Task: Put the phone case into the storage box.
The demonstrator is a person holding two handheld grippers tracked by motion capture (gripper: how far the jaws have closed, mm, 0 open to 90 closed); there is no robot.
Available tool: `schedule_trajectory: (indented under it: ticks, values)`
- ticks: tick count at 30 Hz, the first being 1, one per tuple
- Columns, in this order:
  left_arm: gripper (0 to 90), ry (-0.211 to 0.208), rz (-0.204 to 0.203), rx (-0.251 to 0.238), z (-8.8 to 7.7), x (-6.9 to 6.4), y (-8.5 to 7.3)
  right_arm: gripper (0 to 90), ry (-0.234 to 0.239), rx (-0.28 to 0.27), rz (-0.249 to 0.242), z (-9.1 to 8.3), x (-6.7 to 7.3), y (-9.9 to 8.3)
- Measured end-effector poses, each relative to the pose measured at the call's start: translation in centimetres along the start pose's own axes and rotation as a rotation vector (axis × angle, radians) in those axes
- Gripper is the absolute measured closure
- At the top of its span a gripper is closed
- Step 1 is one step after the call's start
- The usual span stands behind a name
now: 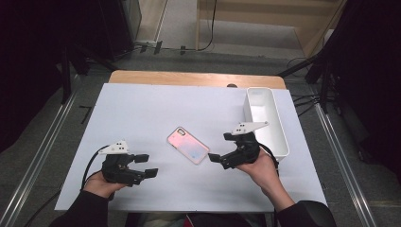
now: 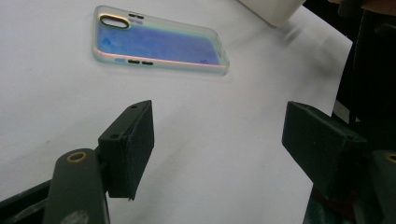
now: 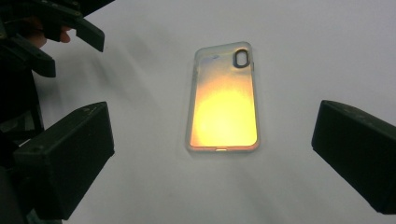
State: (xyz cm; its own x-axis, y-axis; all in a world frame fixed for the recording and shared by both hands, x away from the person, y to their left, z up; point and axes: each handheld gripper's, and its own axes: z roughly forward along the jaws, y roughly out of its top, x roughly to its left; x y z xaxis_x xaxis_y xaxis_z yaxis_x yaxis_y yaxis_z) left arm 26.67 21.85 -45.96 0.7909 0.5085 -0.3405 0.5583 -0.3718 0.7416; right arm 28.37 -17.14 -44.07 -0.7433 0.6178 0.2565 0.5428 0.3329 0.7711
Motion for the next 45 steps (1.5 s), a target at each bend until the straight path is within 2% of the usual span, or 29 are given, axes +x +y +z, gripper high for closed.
schedule_trajectory:
  ticks: [11,18,45]
  values:
    - [25.0,0.002,-0.003,-0.003,0.0,0.0,0.0,0.0,-0.014,0.007,0.013,1.2,-0.4,1.1]
    - [25.0,0.002,-0.001,-0.002,0.0,0.0,0.0,0.0,-0.029,-0.001,-0.001,2.0,-0.4,1.8]
    - [25.0,0.0,0.001,-0.001,-0.1,0.0,0.0,0.0,-0.038,0.009,-0.005,5.1,-0.1,4.2]
